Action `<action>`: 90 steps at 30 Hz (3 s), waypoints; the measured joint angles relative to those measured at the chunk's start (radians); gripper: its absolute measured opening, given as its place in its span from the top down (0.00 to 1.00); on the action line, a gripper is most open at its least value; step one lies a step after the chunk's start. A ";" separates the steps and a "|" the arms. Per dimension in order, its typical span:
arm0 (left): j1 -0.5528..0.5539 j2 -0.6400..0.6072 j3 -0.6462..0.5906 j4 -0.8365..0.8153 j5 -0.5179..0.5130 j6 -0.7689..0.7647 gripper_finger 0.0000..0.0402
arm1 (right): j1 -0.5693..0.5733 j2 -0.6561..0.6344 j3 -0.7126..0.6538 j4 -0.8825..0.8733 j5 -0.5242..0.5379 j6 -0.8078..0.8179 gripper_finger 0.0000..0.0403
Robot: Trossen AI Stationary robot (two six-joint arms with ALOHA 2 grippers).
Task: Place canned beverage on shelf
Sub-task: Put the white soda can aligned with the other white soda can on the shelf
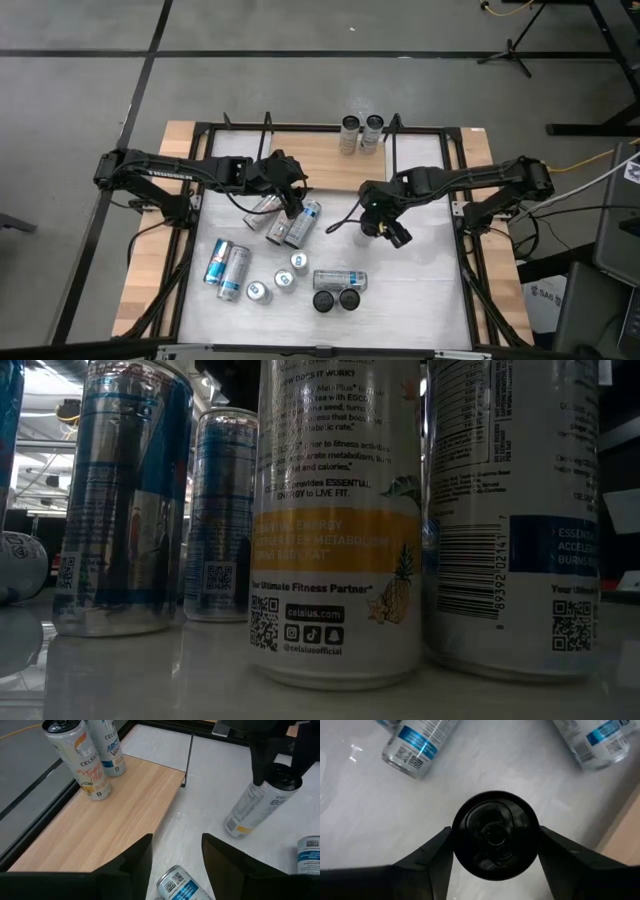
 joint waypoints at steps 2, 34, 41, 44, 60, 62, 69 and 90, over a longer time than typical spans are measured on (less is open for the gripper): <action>0.000 0.000 0.000 0.000 0.000 0.000 0.60 | 0.000 0.000 0.000 0.000 0.017 0.030 0.41; 0.000 0.000 0.000 0.000 -0.001 0.003 0.60 | -0.001 0.001 0.001 0.036 0.346 0.869 0.41; 0.000 0.000 0.000 0.000 -0.001 0.003 0.60 | 0.000 0.000 0.001 0.036 0.346 0.860 0.41; 0.000 0.000 0.000 0.000 0.000 0.003 0.60 | 0.000 0.000 0.001 0.036 0.346 0.859 0.41; 0.000 0.000 0.000 0.000 0.000 0.003 0.60 | 0.000 0.000 0.001 0.038 0.346 0.858 0.41; 0.000 0.000 0.000 0.000 0.000 0.003 0.60 | 0.000 -0.001 0.002 0.038 0.346 0.858 0.41; 0.000 0.000 0.000 0.000 0.000 0.003 0.60 | 0.000 -0.002 0.002 0.038 0.346 0.858 0.41; 0.000 0.000 0.000 0.000 0.000 0.003 0.60 | -0.001 -0.003 0.004 0.051 0.347 0.858 0.11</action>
